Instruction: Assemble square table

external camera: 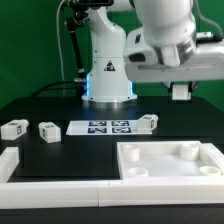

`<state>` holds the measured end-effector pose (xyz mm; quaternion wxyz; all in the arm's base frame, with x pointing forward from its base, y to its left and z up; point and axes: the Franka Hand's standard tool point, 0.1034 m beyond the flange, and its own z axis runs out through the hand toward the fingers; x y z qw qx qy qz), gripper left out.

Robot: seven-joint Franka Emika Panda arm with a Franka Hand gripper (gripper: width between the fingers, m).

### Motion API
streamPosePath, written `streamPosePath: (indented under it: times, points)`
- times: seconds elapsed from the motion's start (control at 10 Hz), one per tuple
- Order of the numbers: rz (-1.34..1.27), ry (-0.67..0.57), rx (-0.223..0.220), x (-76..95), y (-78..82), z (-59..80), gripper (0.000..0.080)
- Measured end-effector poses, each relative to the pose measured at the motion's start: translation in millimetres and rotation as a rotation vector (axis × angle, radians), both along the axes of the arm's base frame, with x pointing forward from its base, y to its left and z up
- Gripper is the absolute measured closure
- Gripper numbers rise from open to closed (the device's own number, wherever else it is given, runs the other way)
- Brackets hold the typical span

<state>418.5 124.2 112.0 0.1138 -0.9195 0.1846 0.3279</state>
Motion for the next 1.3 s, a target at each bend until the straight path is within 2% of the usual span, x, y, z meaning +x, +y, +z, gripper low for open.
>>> streamPosePath:
  times: [0.1,0.2,0.3,0.4,0.5,0.6,0.7,0.8,0.9,1.0,1.1,1.3]
  points:
    - [-0.002,-0.009,-0.007,0.7,0.4,-5.6,0.0509]
    - [-0.012,-0.104,-0.034,10.8,2.0,-6.4,0.0509]
    - [-0.009,-0.193,-0.057,13.6,1.1,-9.1,0.0509]
    - [0.000,-0.261,-0.073,20.4,-5.1,-19.5,0.0509]
    - [0.011,-0.322,-0.060,45.0,-20.1,-6.2,0.0509]
    - [0.007,-0.411,-0.061,76.7,-35.6,14.6,0.0509]
    - [0.018,-0.478,-0.087,99.1,-43.2,31.9,0.0509]
    - [0.032,-0.594,-0.124,120.3,-41.1,47.7,0.0509]
    - [0.027,-0.672,-0.152,112.3,-39.7,38.4,0.0509]
    - [0.029,-0.678,-0.161,103.3,-39.8,32.0,0.0509]
    - [0.009,-0.766,-0.187,112.9,-39.7,34.4,0.0509]
    - [0.041,-0.904,-0.234,120.1,-33.0,23.6,0.0509]
